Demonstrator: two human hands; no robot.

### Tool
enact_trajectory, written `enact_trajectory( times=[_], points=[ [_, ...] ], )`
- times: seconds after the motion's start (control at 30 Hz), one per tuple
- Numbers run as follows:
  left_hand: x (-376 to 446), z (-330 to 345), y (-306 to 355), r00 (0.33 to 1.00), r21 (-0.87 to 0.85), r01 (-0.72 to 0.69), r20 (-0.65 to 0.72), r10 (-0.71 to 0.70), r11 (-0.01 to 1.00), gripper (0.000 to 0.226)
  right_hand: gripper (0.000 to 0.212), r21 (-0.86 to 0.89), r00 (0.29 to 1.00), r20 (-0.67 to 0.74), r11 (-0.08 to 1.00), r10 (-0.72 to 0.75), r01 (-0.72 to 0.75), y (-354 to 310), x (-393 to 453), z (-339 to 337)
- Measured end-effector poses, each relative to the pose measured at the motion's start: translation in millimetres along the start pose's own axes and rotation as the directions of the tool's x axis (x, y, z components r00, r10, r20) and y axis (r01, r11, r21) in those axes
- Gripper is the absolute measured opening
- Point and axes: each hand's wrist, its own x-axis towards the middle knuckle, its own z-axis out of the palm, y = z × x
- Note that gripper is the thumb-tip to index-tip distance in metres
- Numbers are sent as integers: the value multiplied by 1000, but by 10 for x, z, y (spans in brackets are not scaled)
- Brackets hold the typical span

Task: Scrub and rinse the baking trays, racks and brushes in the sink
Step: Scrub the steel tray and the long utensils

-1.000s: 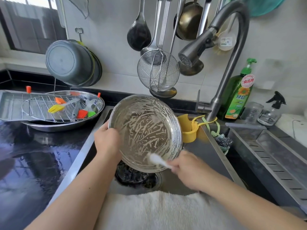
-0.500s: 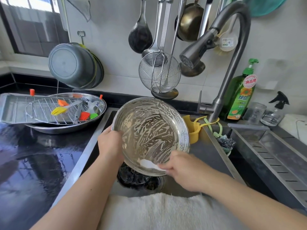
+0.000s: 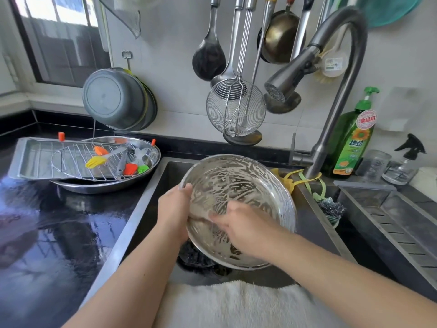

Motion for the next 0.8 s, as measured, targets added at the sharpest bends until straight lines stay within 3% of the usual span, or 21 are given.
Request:
enact_trajectory(
  times=[0.13,0.3,0.43,0.57,0.67,0.8],
  points=[
    [-24,22,-40,996,25,-68,56,66,997,22,53,-159,955,-257,969,147,-192,84,234,-333],
    [-7,1,-18,992,40,-93,92,89,995,28,49,-124,973,-204,983,110,-137,26,237,-301],
    [24,-40,-14,992,36,-113,58,111,993,32,46,-250,911,-303,899,281,-360,321,215,-494],
    [64,-77,1,989,105,-148,-5,150,983,37,32,-352,903,-175,831,394,-431,528,-7,-436],
    [17,-73,0,979,270,-204,73,191,941,50,28,-475,932,-145,803,332,-360,624,-51,-621],
    [-12,-42,-48,971,462,-226,182,158,857,58,33,-489,970,-228,852,82,-187,811,100,-987]
  ],
)
